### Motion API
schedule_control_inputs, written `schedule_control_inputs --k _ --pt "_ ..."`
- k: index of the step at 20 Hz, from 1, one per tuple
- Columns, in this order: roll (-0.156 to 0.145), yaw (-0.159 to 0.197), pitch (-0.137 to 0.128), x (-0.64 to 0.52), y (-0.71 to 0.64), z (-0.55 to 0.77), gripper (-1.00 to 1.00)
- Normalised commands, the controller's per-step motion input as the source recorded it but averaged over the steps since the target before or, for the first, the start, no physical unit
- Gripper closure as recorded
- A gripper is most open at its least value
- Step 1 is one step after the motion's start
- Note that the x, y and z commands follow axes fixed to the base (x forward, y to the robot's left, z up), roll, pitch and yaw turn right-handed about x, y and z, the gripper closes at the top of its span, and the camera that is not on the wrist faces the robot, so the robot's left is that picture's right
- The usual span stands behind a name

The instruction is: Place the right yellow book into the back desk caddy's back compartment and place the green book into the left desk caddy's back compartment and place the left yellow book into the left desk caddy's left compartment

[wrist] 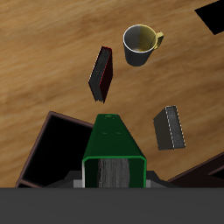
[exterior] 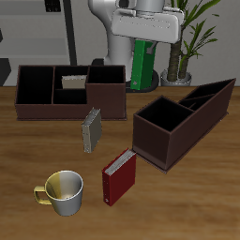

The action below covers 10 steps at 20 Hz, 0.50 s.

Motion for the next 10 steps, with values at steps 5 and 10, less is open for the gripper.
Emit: schedule_control_inputs --k 5,10 --pt "0.060 -0.008 0.015 -0.73 0.37 -0.16 1.00" --pt "0.090 -0.006 -0.005 -0.58 0.41 -0.08 1.00"
